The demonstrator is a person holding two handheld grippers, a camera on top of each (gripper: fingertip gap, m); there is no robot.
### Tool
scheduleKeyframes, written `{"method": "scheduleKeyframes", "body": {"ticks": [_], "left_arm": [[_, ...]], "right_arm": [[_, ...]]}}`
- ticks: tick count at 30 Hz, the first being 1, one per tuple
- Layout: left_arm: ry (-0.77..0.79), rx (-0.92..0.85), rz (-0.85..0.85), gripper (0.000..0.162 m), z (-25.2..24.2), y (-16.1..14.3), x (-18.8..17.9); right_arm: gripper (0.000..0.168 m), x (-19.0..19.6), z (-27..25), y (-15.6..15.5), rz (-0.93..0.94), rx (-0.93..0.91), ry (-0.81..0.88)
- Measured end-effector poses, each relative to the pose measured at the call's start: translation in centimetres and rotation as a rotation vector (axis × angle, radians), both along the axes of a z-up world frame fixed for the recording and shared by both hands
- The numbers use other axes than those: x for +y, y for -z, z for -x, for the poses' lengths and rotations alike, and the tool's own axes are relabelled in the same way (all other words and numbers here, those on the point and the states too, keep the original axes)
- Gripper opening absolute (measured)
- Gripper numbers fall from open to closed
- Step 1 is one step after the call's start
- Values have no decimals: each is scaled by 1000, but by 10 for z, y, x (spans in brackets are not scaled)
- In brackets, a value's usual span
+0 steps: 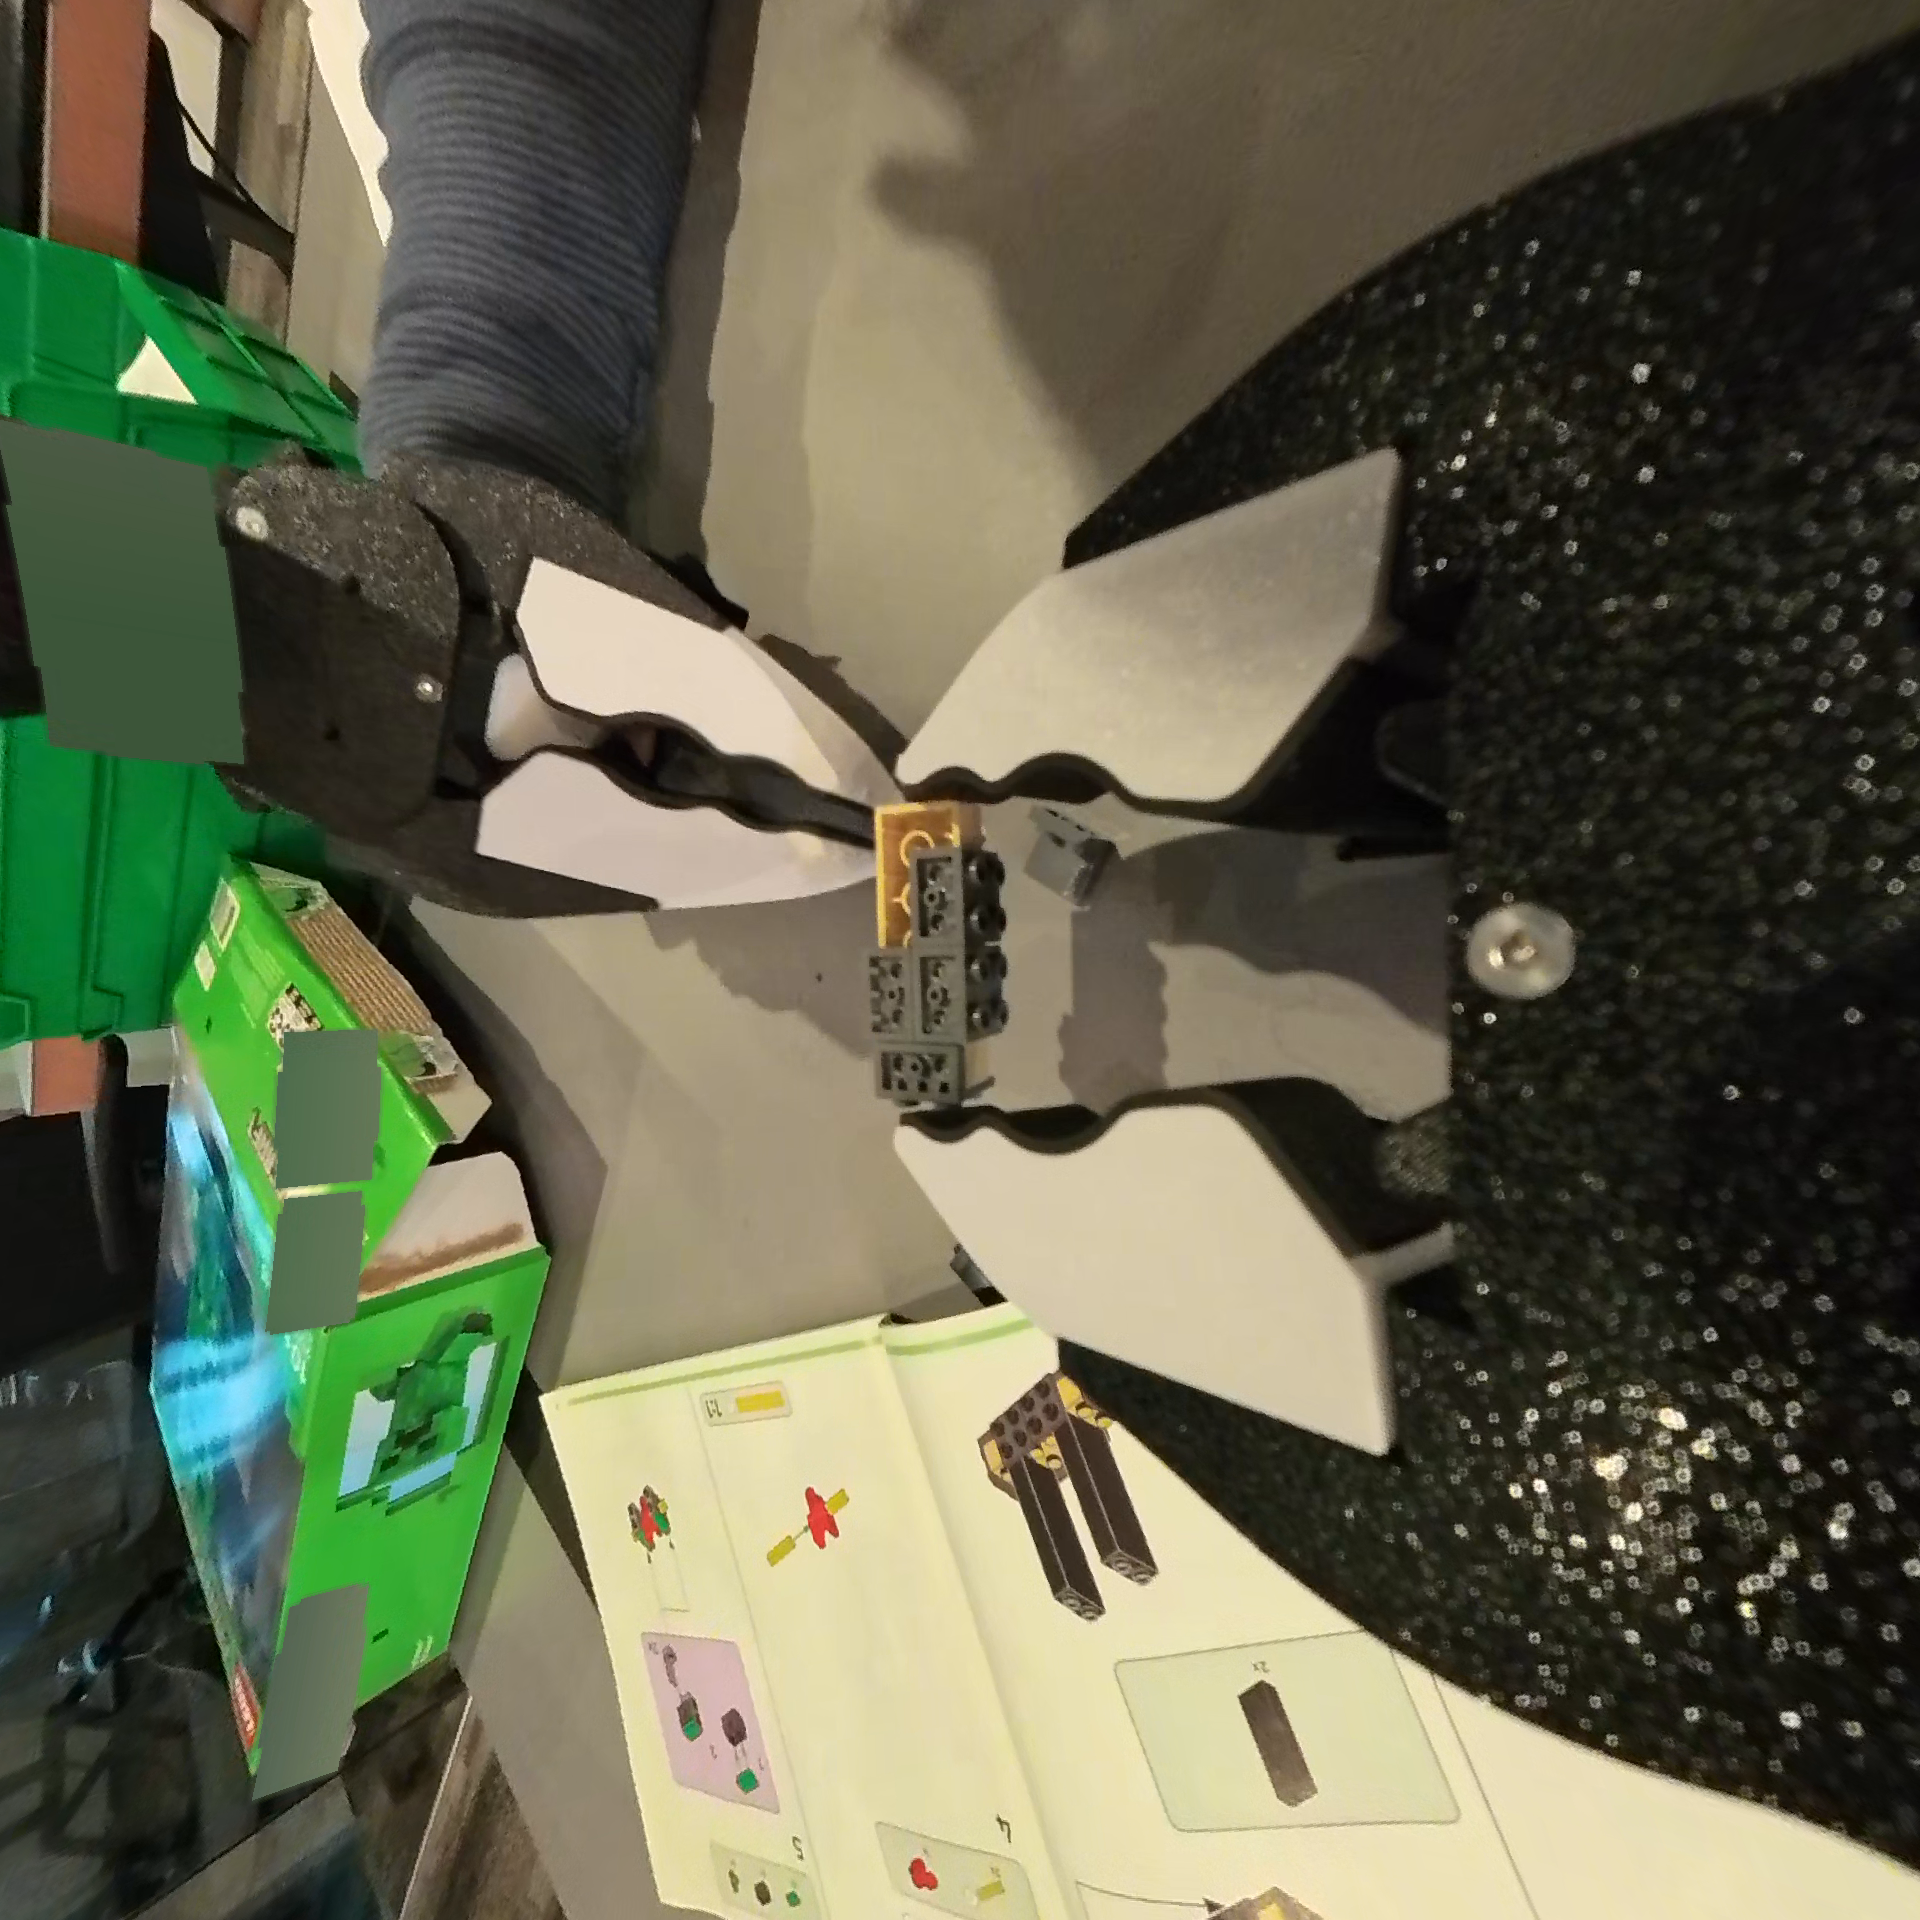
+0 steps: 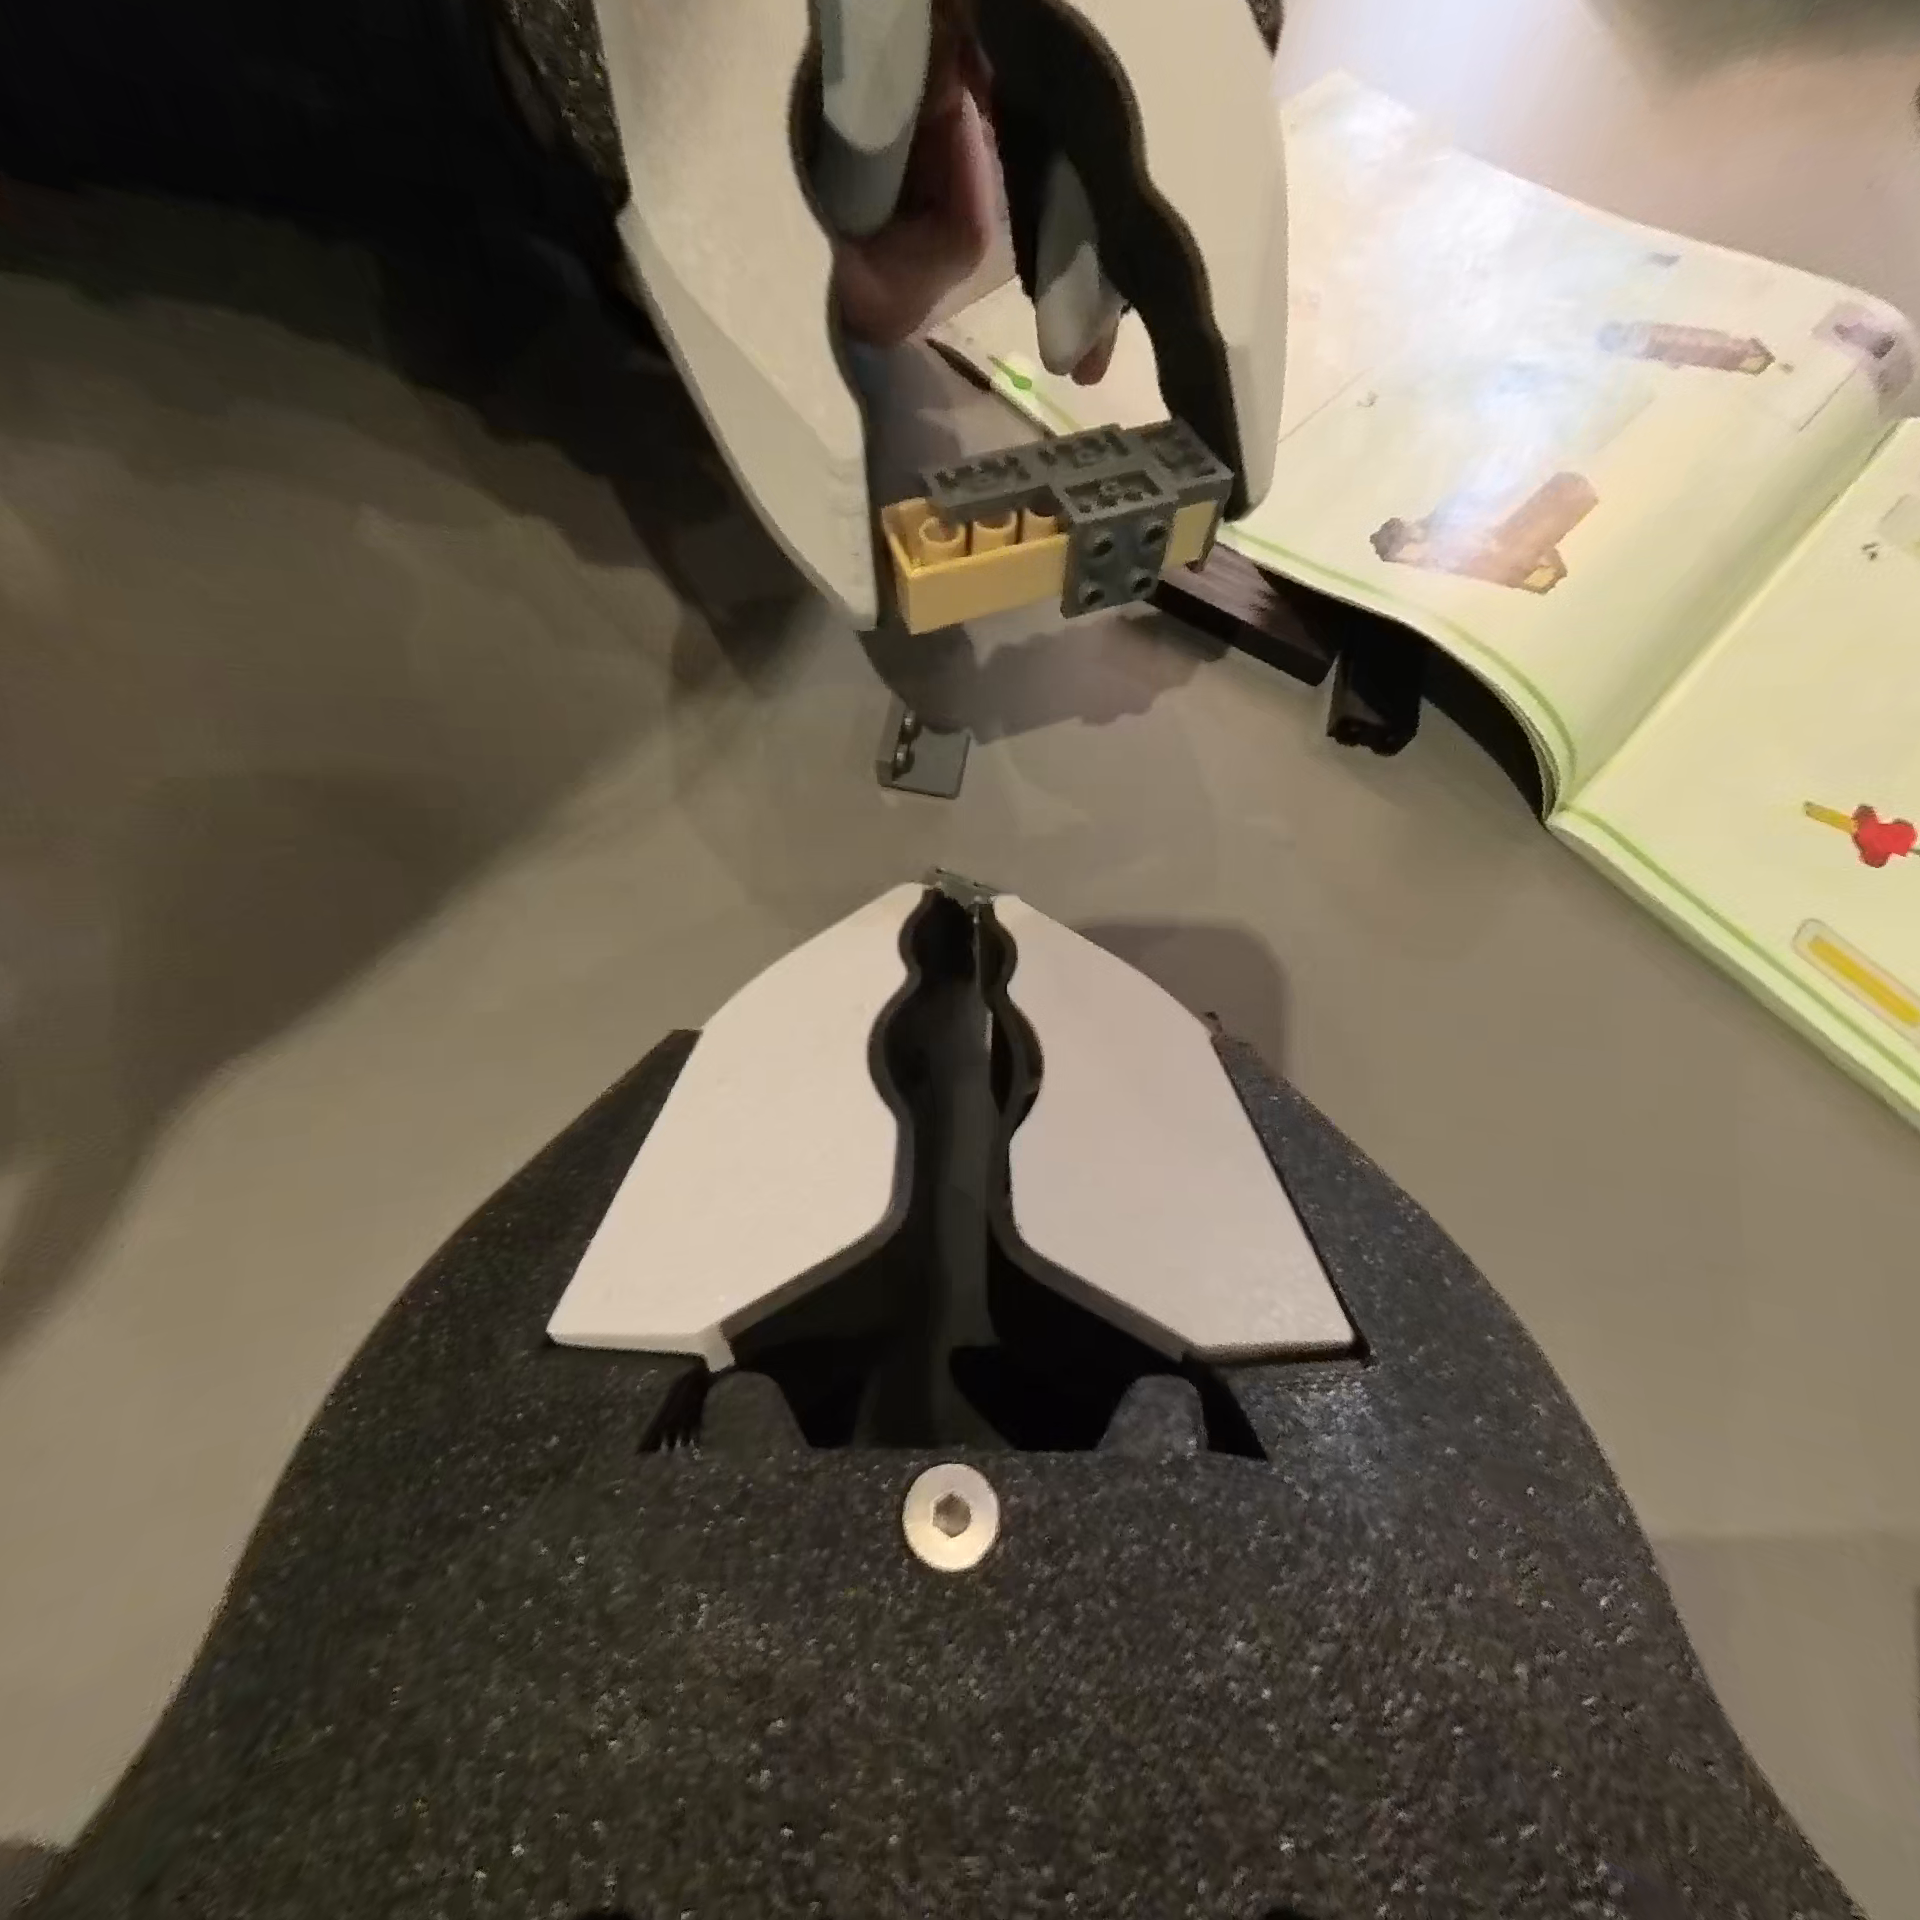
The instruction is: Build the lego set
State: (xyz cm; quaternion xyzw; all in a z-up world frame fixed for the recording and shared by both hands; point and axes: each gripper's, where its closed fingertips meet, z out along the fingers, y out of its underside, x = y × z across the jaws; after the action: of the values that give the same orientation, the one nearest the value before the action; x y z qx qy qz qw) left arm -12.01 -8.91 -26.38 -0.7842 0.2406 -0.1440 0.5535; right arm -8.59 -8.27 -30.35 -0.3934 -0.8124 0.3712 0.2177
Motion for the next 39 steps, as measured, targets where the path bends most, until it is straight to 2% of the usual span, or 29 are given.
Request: {"method": "scheduleKeyframes", "body": {"ticks": [6,11,14,19,21,26,29,32,35,39], "left_arm": [[4,8,3,56,-1,1,0],[19,7,6,56,-3,1,-1],[70,-6,5,56,-7,0,-5],[83,-69,-5,56,-5,-6,-6],[87,-113,-13,56,-3,-11,-7],[109,-228,-32,56,2,-22,-10],[116,-266,-40,56,4,-25,-11],[130,-272,-35,56,3,-26,-12],[142,-265,-23,56,1,-24,-13],[161,-268,-8,56,-2,-23,-14]], "right_arm": [[6,5,0,4,9,-32,30],[0,-4,-6,0,79,-51,-26],[4,-1,-6,-10,110,-28,-11],[15,0,-7,-22,-2,-42,18],[16,-7,-9,-27,-117,-35,-47],[19,-2,-12,-29,-551,-62,-314],[18,-10,-12,-25,-600,-100,-521],[16,-7,-13,-17,-646,-185,-652],[15,4,-7,-13,-712,-221,-720],[13,-3,-2,-11,-646,-252,-761]]}}
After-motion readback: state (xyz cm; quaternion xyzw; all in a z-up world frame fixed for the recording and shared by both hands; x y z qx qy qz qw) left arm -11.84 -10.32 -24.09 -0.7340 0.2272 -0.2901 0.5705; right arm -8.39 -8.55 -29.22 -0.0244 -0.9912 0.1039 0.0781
